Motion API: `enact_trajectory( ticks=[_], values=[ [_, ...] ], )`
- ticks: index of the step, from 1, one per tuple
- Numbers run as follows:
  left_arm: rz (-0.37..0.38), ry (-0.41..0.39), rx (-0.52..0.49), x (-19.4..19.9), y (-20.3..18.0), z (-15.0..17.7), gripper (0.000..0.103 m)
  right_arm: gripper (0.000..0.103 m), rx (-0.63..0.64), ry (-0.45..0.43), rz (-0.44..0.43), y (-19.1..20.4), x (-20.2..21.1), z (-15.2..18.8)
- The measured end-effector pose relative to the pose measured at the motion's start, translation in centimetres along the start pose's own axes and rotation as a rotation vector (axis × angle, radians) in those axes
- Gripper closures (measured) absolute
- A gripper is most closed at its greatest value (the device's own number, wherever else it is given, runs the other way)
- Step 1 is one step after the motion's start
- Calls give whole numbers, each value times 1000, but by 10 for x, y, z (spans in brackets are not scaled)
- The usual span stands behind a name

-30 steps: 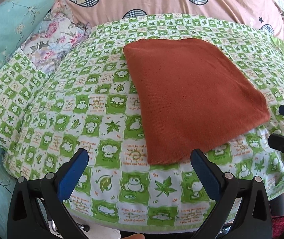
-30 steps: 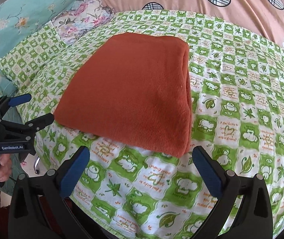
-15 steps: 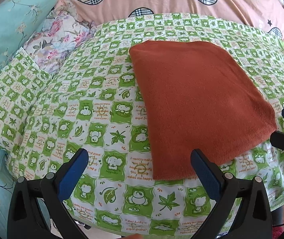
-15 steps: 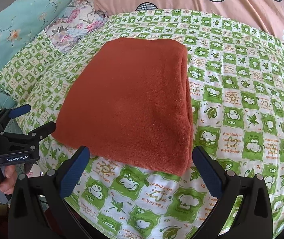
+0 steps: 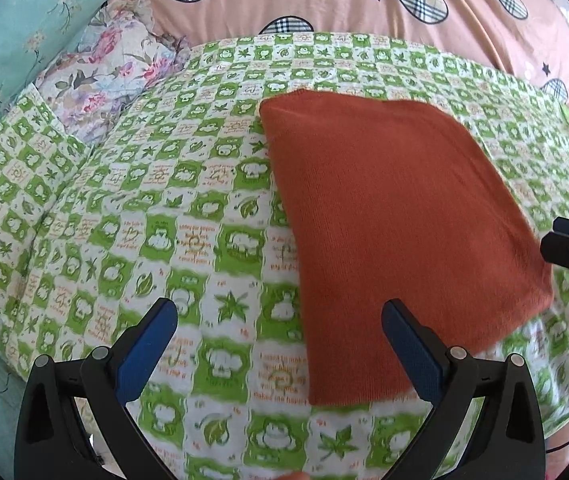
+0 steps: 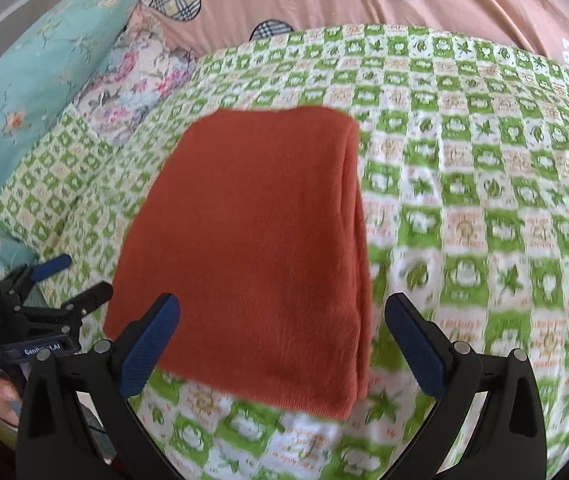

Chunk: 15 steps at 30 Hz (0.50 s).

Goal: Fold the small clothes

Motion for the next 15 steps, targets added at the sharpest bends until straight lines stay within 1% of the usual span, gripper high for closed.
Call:
enact_trajectory(
  ticks=[3, 6, 7, 9, 10, 11, 12, 13, 14, 15],
  values=[
    [28, 20, 29, -16, 2, -19, 1, 1, -17, -55, -13, -14, -5, -28],
    [38, 25, 60, -30, 5, -36, 1, 1, -51, -66, 15, -36, -20, -51],
    [47, 26, 67, -34, 5, -41, 1, 3, -67, -68, 14, -43, -28, -58],
    [56, 37, 92, -47, 8, -52, 1, 11, -114, -52, 7, -57, -45, -69],
    [60, 40, 107, -53, 9, -57, 1, 18, -128, -50, -4, -61, -51, -73],
    [69, 38, 126, -59, 12, -62, 1, 21, -142, -49, -16, -66, -61, -78],
    [76, 39, 144, -64, 13, -66, 1, 21, -151, -38, -11, -70, -71, -81],
    [83, 43, 164, -71, 15, -71, 1, 27, -158, -25, -7, -73, -79, -82],
    [96, 51, 190, -79, 17, -75, 1, 46, -162, -6, -11, -76, -90, -82],
    [101, 53, 204, -84, 18, -78, 1, 62, -166, 13, -21, -76, -98, -80]
  ],
)
Point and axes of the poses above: each gripper's, at about its wrist camera, not at the fingertips, and x roughly against the way its jaws point, y to its left, z to its underside, the point moved 8 cm from there along -x, roughly the way its jaws point, and after that the axes turned 12 degrees about x, right-handed, at the moved point
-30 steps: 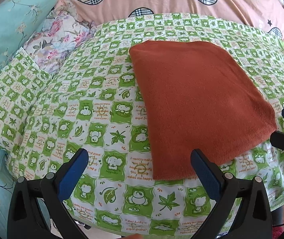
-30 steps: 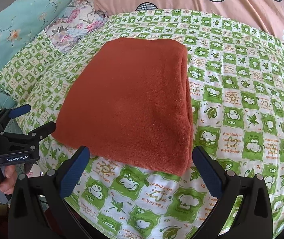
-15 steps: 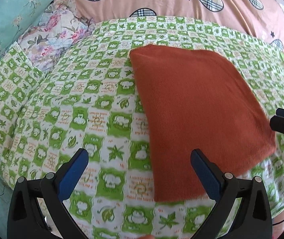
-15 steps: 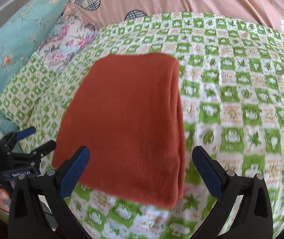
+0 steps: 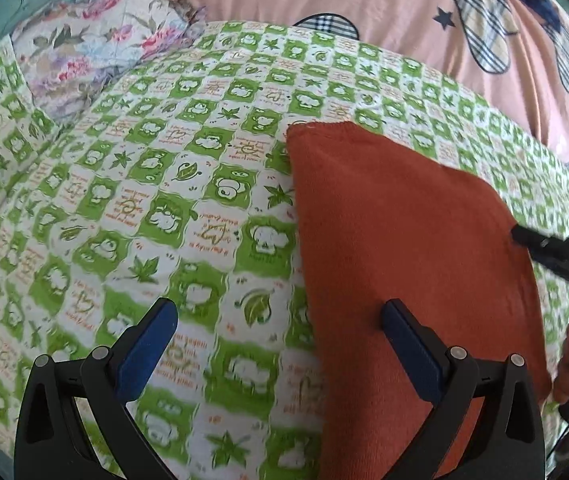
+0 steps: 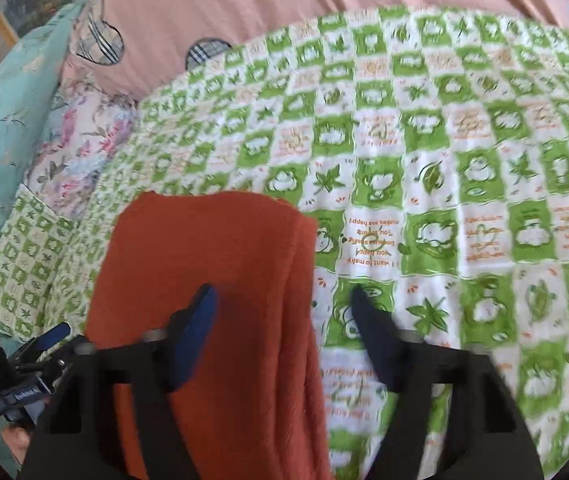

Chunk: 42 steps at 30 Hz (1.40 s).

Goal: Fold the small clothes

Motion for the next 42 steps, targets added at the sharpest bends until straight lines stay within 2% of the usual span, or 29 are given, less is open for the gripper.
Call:
enact_trajectory(
  ticks=[1, 3, 4, 6, 8, 10, 12, 14, 21, 23, 26, 30, 34, 42],
  values=[
    [-1, 2, 6, -4, 1, -3, 1, 82, -14, 10, -33, 1, -5, 1],
    [-11, 4, -9, -8, -4, -6, 6, 91, 13, -57, -5, 6, 13, -5],
    [-10, 0, -22, -7, -7, -7, 10, 91, 36, -101, -2, 11, 26, -8],
    [-34, -32, -77, -4, -16, -7, 11, 91, 54, -136, 25, 14, 38, -9],
    [-75, -42, -131, -10, -23, -4, 11, 91, 75, -99, 73, 10, 25, -7],
    [-59, -29, -148, -22, -27, 0, 10, 91, 60, -22, 92, -1, -2, 4],
    [-49, -19, -150, -30, -25, 0, 6, 89, 42, -18, 86, -9, -6, 5],
    [-35, -4, -129, -30, -20, -1, 5, 78, 19, -25, 94, -11, 3, 3],
    [-97, -37, -140, -4, -18, 10, 5, 67, -12, -57, 82, -2, 40, 11],
    [-107, -45, -136, 4, -17, 16, 6, 54, -16, -69, 62, 8, 52, 20],
    [-106, -55, -136, 20, -16, 28, 6, 39, -9, -79, 31, 23, 64, 35],
    [-87, -63, -147, 42, -15, 45, 6, 32, 13, -59, 4, 41, 75, 58],
    [-65, -64, -154, 59, -14, 57, 6, 23, 67, -35, 35, 51, 87, 78],
    [-46, -94, -186, 97, -8, 75, 1, 6, 181, -2, 18, 72, 114, 98]
  ],
)
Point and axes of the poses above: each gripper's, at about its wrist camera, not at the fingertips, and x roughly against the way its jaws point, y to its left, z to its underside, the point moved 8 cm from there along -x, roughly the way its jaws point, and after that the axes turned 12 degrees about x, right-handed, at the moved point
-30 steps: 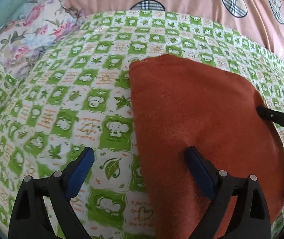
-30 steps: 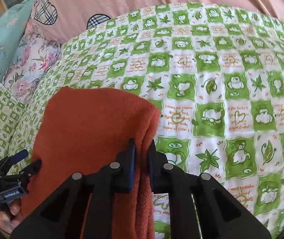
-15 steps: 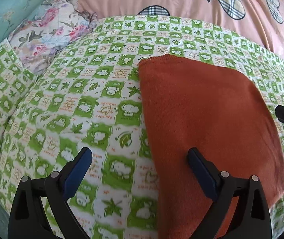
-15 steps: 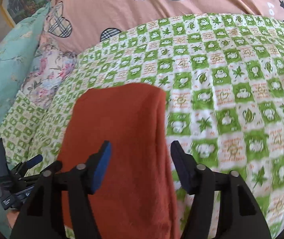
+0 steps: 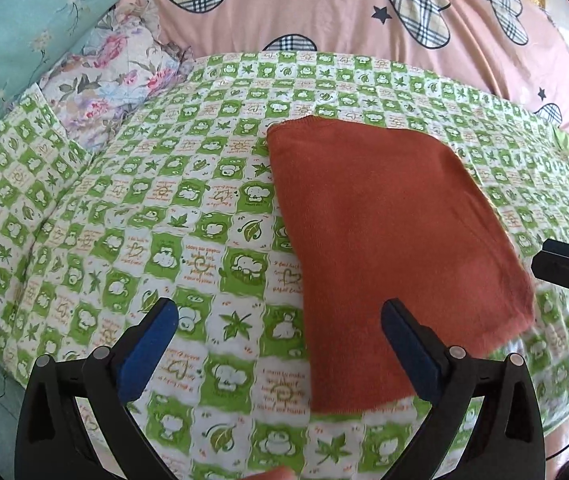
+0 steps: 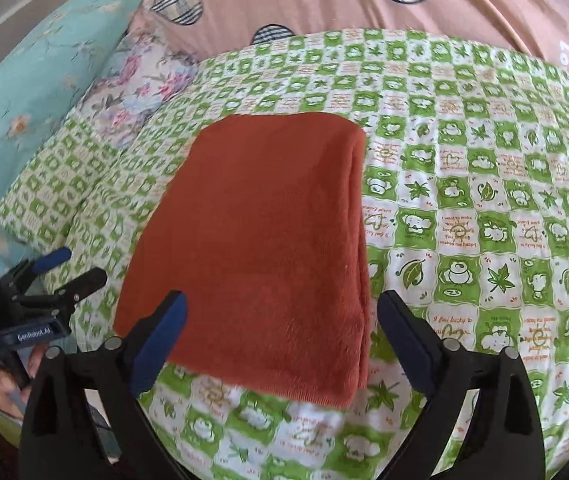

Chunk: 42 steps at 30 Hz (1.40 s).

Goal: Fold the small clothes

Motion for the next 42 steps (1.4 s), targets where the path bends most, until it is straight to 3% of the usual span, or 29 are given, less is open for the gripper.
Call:
enact_trajectory(
  ticks=[3, 8, 16, 42],
  values=[
    [-7, -2, -16, 11, 3, 10, 1, 1, 24, -13, -6, 9, 13, 7],
    [-18, 16, -40, 22, 5, 26, 1, 1, 103, 46, 2, 25, 21, 23],
    [-18, -8, -96, 35, -6, 33, 1, 1, 153, 69, -21, 41, 28, 35],
    [-42, 2, -169, 33, -17, 45, 1, 1, 164, 111, -35, 51, 20, 46]
  ],
)
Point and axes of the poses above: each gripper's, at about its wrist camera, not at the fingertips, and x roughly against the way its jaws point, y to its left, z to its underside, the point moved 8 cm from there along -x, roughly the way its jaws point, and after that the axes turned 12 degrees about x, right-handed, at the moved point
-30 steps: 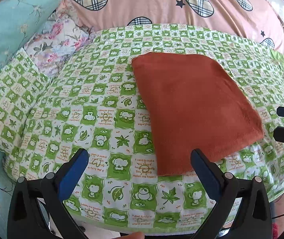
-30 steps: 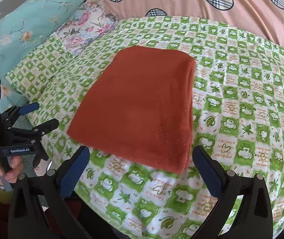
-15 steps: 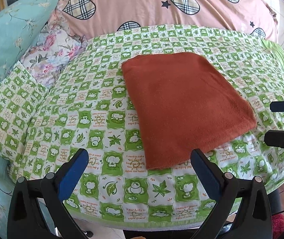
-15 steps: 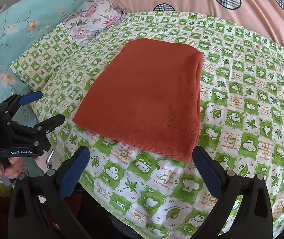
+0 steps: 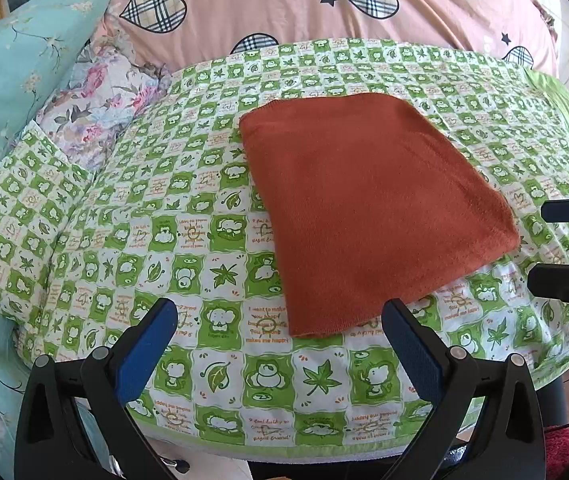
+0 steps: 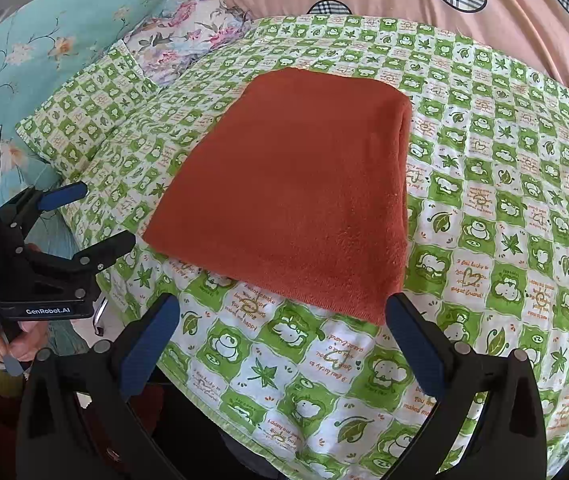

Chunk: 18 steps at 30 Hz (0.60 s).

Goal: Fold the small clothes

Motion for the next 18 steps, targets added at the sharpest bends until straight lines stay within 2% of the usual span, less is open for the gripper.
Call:
enact_trajectory(
  ticks=[18],
  values=[
    [-12, 20, 1, -7, 1, 3, 1, 1, -7, 19, -9, 1, -8, 3]
  ],
)
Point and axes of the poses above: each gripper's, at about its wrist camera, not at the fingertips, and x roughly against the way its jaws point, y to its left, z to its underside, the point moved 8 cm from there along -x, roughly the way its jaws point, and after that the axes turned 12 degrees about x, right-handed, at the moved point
